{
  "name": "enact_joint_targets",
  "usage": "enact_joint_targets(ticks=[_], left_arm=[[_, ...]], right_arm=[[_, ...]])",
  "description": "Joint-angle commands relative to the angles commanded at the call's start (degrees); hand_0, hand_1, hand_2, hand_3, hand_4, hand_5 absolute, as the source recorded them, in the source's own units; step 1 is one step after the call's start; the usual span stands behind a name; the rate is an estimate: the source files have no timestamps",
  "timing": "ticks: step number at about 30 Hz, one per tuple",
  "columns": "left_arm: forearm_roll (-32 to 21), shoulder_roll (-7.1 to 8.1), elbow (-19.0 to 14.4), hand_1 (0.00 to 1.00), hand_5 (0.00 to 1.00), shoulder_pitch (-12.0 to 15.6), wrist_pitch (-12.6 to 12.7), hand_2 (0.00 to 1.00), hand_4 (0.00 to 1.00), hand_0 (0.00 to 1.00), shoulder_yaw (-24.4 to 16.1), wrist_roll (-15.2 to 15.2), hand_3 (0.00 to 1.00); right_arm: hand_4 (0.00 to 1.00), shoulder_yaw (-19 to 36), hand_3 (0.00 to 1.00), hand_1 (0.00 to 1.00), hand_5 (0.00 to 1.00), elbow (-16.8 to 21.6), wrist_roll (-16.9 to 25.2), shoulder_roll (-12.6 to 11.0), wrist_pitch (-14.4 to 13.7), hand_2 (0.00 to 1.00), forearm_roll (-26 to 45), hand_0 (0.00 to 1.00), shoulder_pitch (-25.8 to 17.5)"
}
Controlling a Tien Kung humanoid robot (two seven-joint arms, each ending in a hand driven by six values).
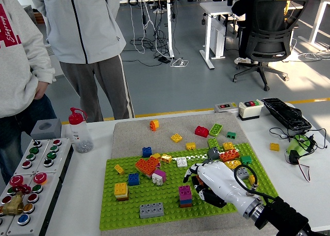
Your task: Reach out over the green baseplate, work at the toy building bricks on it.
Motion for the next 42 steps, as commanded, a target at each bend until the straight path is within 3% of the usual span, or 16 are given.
enact_joint_targets(ticks=[2,3,8,9,14,15,25,32,42], left_arm=[[-0.17,0.04,0.00,0.717,0.998,-0.10,0.00,0.705,0.385,0.694,0.06,-0.10,0.634],[-0.21,0.06,0.00,0.717,0.998,-0.13,0.00,0.704,0.385,0.694,0.07,-0.13,0.633],[-0.48,0.10,0.00,0.717,0.998,-0.39,0.06,0.704,0.385,0.694,0.10,-0.28,0.633],[-0.48,0.11,0.00,0.717,0.998,-0.43,0.06,0.703,0.386,0.694,0.12,-0.28,0.633],[-0.49,0.09,0.00,0.717,0.998,-0.51,0.04,0.703,0.386,0.694,0.16,-0.24,0.633],[-0.49,0.08,0.00,0.717,0.998,-0.51,0.05,0.703,0.386,0.694,0.17,-0.23,0.634],[-0.65,0.05,0.00,0.717,0.998,-0.63,0.02,0.704,0.385,0.694,0.25,-0.34,0.633],[-0.79,0.02,0.00,0.717,0.998,-0.63,0.00,0.704,0.384,0.694,0.37,-0.37,0.634],[-0.95,0.06,0.00,0.717,0.998,-0.67,-0.06,0.704,0.385,0.694,0.57,-0.35,0.634]], right_arm=[[0.129,1.91,0.554,0.270,0.002,-0.29,-0.09,-0.33,-1.57,0.615,0.41,0.216,-1.57],[0.410,2.47,0.620,0.347,0.008,-0.37,-0.18,-0.42,-1.95,0.648,0.48,0.210,-1.99],[0.410,7.17,0.620,0.347,0.008,-0.90,-4.43,-1.36,-2.76,0.648,-2.99,0.210,-5.23],[0.596,7.93,0.730,0.573,0.082,-0.95,-4.92,-1.60,-2.65,0.720,-3.26,0.554,-5.68],[0.596,10.28,0.730,0.573,0.082,-1.04,-6.32,-2.87,-0.53,0.720,-3.74,0.554,-7.27],[0.629,10.48,0.738,0.667,0.116,-1.06,-6.46,-3.11,-0.07,0.720,-3.79,0.734,-7.47],[0.646,9.32,0.739,0.684,0.132,-1.34,-7.09,-3.48,2.27,0.716,-3.74,0.757,-7.88],[0.652,7.00,0.736,0.694,0.143,-2.59,-6.94,-1.56,2.25,0.710,-3.56,0.784,-6.58],[0.657,3.86,0.719,0.684,0.151,-4.70,-7.48,0.16,3.33,0.676,-5.09,0.723,-4.65]])
